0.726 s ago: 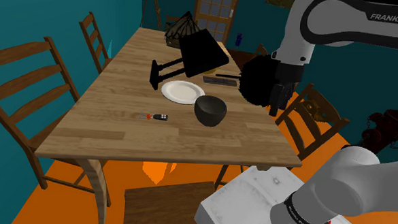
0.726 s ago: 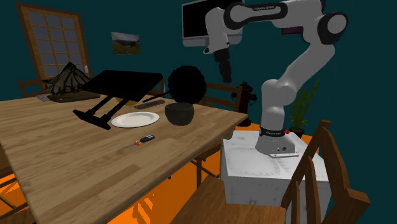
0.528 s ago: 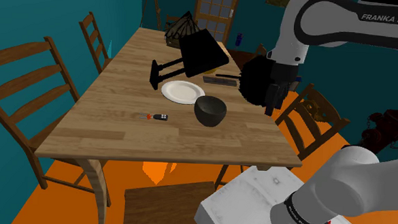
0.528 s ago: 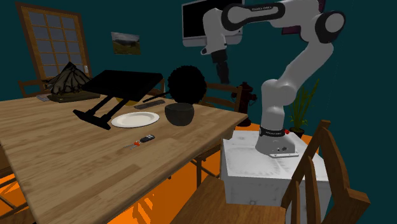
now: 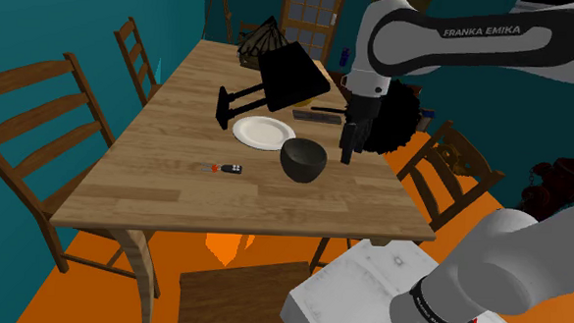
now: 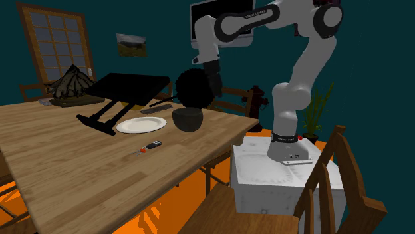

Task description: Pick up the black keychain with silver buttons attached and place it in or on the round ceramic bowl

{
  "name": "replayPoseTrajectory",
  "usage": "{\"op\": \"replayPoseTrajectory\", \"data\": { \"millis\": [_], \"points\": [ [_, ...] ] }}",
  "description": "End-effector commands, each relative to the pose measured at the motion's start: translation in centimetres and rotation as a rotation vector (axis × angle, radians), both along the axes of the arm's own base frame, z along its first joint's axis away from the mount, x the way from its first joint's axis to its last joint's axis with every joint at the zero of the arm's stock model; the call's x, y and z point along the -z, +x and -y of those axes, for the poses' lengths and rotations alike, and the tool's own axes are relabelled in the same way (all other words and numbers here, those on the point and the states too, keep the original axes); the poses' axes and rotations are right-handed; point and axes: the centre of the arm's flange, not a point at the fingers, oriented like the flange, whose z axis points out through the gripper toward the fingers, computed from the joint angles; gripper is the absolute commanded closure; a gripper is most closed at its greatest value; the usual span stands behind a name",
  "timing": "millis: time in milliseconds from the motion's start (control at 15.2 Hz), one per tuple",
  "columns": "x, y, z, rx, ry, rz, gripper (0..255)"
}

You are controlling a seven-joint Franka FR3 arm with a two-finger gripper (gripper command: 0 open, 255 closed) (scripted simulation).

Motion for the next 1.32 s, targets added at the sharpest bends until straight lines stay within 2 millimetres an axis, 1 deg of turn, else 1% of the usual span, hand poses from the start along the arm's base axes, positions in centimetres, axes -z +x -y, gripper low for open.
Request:
{"op": "replayPoseTrajectory", "data": {
  "millis": [0, 594, 1254],
  "points": [
    [1.4, 2.1, -1.3, -0.035, 0.000, 0.014, 0],
    [5.4, 10.6, -7.9, -0.192, -0.005, 0.071, 0],
    [9.3, 18.9, -16.7, -0.366, -0.010, 0.134, 0]
  ]
}}
